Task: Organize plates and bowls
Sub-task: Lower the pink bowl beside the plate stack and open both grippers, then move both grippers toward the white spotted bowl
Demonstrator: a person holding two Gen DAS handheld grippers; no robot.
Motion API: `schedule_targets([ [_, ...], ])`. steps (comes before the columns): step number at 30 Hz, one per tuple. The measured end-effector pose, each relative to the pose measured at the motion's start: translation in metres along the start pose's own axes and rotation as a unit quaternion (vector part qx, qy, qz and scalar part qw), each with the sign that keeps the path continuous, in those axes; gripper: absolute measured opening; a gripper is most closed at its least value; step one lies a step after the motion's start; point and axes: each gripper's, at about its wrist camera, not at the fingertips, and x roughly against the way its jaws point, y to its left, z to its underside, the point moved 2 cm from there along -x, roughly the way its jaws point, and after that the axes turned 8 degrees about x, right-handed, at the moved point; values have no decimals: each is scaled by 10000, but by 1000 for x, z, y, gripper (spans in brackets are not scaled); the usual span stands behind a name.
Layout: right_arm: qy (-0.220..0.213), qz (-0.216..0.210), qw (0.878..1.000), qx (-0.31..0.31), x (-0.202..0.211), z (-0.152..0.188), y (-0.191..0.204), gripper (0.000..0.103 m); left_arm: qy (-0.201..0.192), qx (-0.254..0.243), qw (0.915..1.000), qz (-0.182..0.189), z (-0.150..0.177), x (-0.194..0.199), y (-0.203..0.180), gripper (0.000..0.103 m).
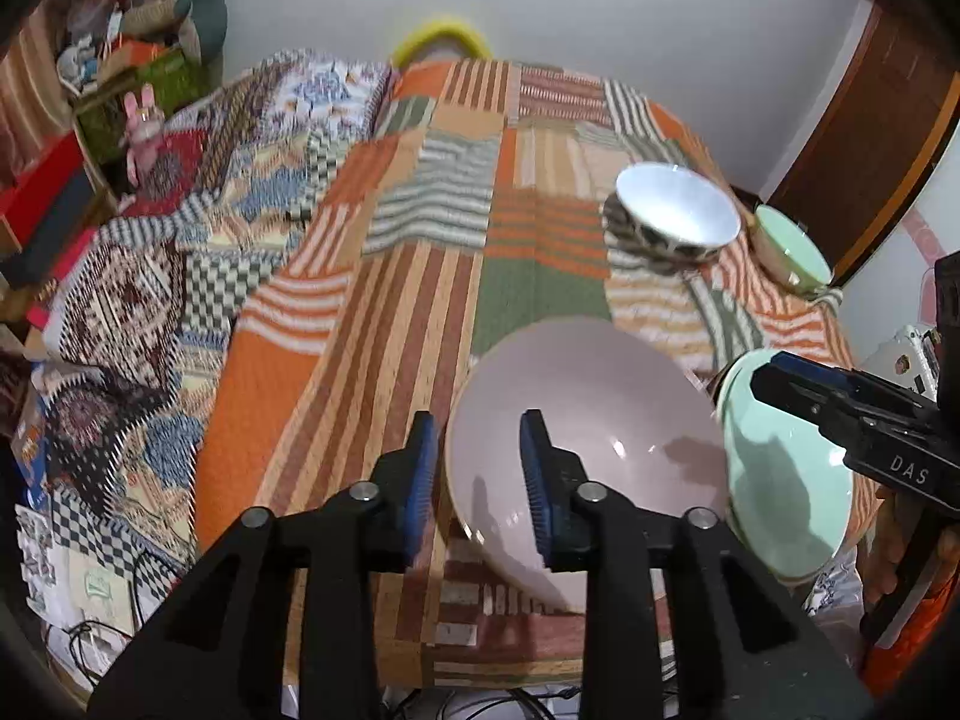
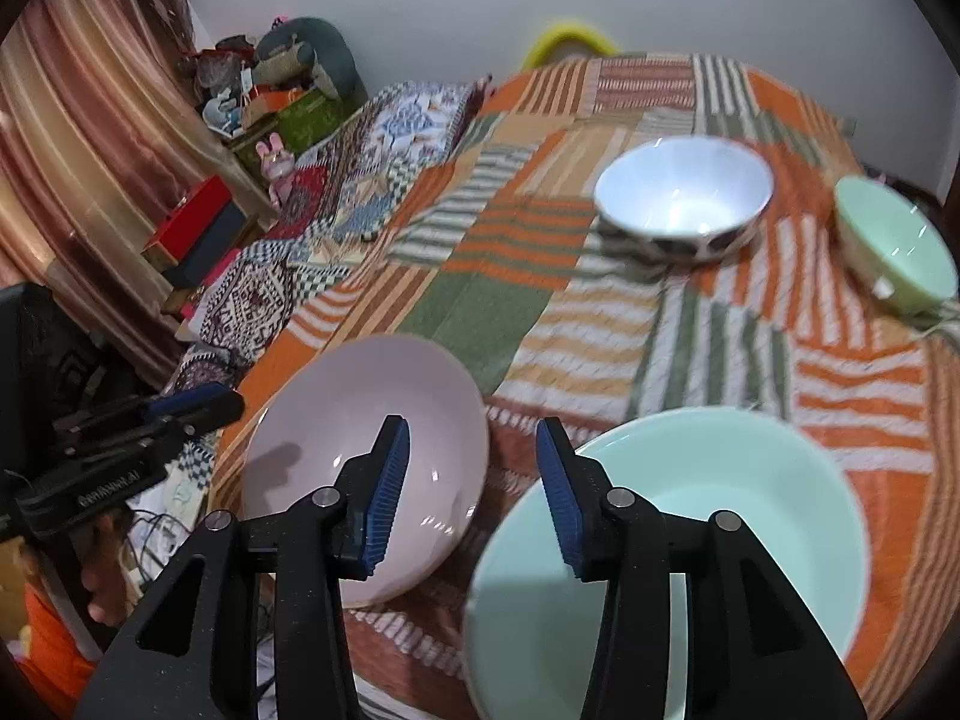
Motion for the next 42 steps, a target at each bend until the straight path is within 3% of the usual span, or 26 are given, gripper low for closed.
schedule_targets([
  [8,-621,310,9974,-188,40,-17,-31,45,-601,-261,9977,189,-34,30,-36,51],
  [15,-1078,576,9909,-556,65,-31,-73,46,-843,-385,9949,399,-68,30,-71,67],
  [24,-1110,851,9864,-864,57,-45,-118,46,-530,-530,9958,529,-109,-23,-112,67],
  [37,-673,956,9886,-949,10,-64,-158,46,128,-853,9952,468,-146,-129,-147,67],
  [39,-598,969,9889,-959,2,-67,-162,46,268,-808,9952,481,-150,-143,-148,64],
  [42,-526,865,9897,-1013,-8,-70,-168,46,502,-795,9941,536,-153,-164,-150,53],
])
